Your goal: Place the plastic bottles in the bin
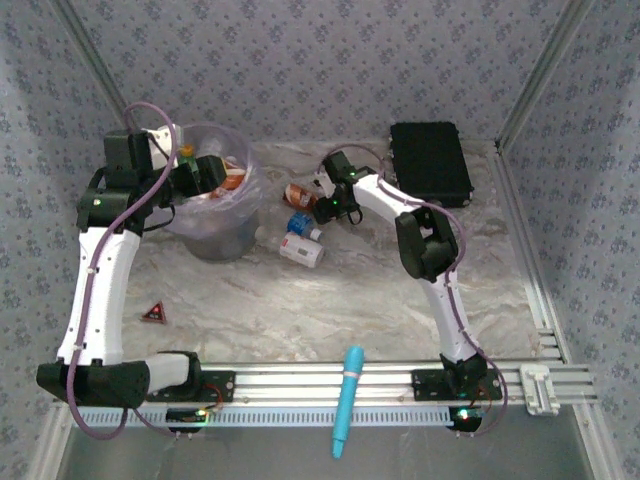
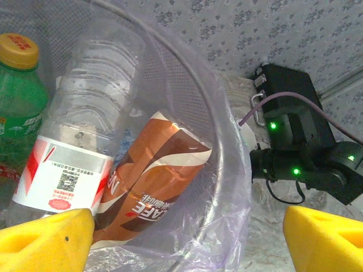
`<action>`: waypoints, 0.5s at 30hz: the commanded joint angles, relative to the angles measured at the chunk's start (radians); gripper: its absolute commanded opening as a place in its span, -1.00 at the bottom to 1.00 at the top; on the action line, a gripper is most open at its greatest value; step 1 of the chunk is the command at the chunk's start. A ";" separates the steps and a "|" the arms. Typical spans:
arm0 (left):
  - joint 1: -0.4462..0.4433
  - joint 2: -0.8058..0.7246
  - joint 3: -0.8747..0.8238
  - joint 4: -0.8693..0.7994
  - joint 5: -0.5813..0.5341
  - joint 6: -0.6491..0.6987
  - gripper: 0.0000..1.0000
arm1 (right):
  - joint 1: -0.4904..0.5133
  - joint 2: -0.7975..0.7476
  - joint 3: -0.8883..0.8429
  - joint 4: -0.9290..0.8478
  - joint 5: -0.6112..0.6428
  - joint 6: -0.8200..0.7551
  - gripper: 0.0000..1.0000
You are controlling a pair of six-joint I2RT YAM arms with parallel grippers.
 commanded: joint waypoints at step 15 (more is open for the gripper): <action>-0.014 -0.014 -0.018 0.133 0.190 -0.135 0.75 | -0.027 -0.173 -0.174 0.057 -0.049 0.035 -0.07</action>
